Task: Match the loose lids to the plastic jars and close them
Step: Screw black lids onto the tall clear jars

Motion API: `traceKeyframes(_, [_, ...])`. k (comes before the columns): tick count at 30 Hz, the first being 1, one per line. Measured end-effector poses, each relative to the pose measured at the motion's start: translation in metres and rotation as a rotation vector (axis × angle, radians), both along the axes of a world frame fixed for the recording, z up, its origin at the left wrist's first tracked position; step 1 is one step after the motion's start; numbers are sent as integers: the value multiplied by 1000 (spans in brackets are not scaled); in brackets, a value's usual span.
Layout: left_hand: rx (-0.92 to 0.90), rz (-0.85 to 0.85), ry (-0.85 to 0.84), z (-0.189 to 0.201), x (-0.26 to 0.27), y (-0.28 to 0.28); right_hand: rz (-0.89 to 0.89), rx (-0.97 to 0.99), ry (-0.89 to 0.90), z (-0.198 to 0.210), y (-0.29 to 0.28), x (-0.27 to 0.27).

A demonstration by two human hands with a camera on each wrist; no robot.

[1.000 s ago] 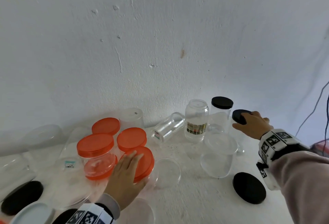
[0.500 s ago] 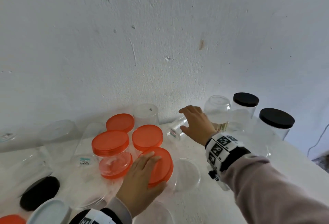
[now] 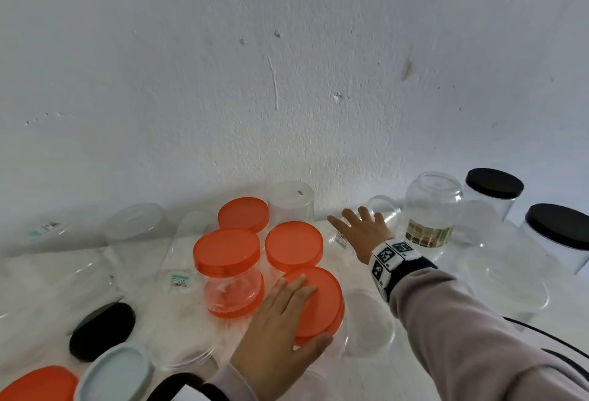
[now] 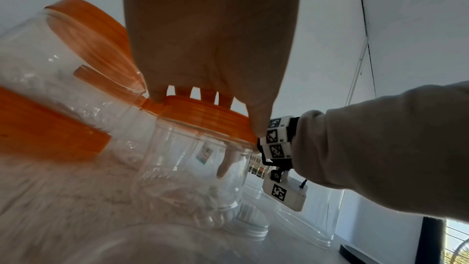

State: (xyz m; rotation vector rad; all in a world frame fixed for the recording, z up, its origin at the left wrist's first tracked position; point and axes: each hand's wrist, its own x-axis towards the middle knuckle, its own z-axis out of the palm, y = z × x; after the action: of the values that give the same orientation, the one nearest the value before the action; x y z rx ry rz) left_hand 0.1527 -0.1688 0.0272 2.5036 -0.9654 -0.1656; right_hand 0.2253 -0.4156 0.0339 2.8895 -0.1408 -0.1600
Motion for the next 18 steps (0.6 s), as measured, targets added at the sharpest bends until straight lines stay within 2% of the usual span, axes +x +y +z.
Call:
traceKeyframes(3, [9,5,-5,0,-2,0,15,-37,-37,3,0,-6])
traceKeyframes(6, [26,22,7,2,-5,-2,2,6,-157,12,3,-14])
traceKeyframes(8, [40,44,11,3,-8,-5,-4,128,-259,20,5,-22])
traceKeyframes(12, [81,83,-48,6,-16,-13,-9,511,-486,42,10,-51])
traceKeyframes(15, [61,60,-95,9,-26,-22,2,663,-599,58,13,-80])
traceKeyframes(18, [-22,-32,-110,11,-43,-38,3,800,-722,74,6,-116])
